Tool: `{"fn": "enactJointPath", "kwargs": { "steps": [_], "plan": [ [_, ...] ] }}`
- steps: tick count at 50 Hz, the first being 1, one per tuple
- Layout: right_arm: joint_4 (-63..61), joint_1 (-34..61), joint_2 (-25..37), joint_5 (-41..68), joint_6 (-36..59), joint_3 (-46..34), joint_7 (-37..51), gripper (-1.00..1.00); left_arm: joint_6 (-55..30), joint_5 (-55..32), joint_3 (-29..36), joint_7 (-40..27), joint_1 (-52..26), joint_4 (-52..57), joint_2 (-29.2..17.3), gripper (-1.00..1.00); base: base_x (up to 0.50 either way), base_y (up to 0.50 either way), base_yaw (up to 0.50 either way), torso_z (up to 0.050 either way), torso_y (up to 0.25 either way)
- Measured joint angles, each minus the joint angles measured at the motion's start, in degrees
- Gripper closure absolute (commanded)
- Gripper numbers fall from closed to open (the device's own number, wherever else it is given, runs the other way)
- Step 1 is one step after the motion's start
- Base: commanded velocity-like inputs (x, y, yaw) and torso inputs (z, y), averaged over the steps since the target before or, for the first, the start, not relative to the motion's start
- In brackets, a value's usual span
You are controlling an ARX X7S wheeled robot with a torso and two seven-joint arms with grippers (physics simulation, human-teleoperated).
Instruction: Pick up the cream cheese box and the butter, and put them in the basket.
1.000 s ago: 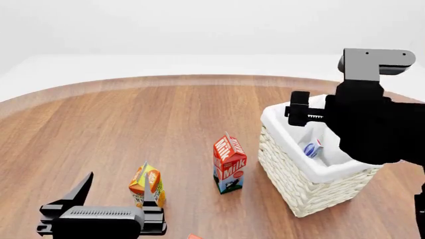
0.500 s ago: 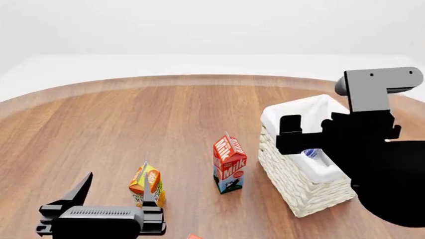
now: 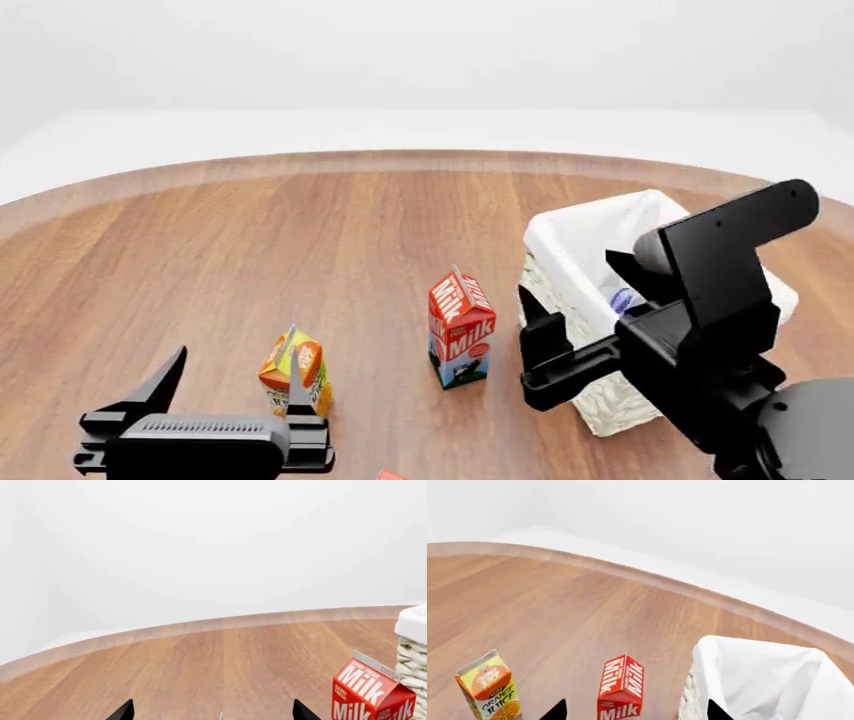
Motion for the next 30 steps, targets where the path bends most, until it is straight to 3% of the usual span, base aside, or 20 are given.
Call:
{"fn": "enactJointPath", "kwargs": {
  "steps": [30],
  "plan": [
    [-10.23,0.37,-0.57,1.79,4.95,-2.06,-10.76,-1.00,-0.02,-0.38,0.35,-0.51,-0.22,0.18,-0.36,-1.00,0.00,0.00,0.00,0.000,0.000]
  ]
}}
